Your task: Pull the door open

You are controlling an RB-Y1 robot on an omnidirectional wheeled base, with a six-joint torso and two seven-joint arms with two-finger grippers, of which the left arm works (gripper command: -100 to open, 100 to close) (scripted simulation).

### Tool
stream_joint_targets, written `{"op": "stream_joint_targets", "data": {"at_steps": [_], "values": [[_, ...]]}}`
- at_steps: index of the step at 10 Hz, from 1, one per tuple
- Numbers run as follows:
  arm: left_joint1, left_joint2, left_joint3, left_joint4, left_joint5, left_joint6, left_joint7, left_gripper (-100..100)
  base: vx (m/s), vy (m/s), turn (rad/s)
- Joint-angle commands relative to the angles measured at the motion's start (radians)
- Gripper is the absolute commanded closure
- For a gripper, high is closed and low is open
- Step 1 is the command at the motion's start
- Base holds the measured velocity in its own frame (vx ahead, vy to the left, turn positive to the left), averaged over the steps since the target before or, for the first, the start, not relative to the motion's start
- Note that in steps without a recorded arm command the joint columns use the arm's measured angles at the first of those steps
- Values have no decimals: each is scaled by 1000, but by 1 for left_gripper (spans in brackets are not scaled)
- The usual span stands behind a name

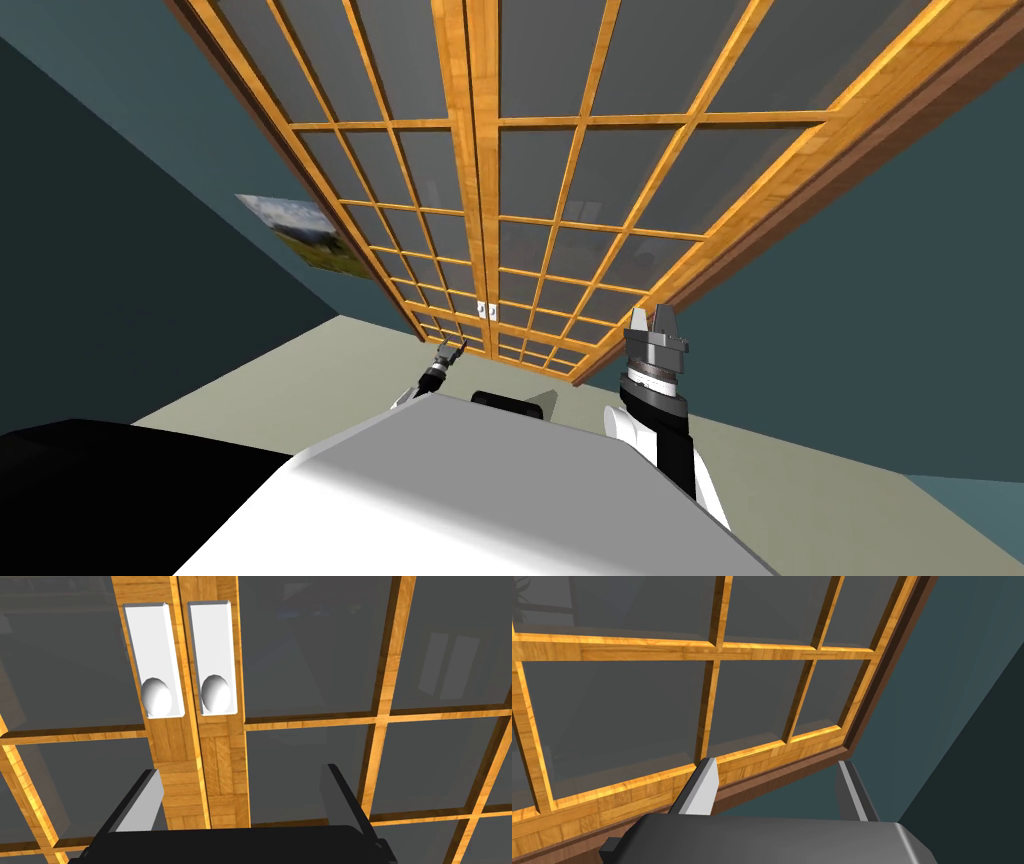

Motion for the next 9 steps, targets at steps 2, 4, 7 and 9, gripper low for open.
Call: {"op": "stream_joint_targets", "data": {"at_steps": [2, 4, 7, 9], "values": [[45, 3, 28, -6, 11, 17, -10, -100, -150, 36, -8], [70, 6, 59, 12, 25, 26, -26, -100, -181, 36, -24], [106, 7, 113, 43, 49, 42, -56, -100, -179, 33, -50], [115, 7, 131, 52, 56, 47, -67, -100, -125, 48, -44]]}}
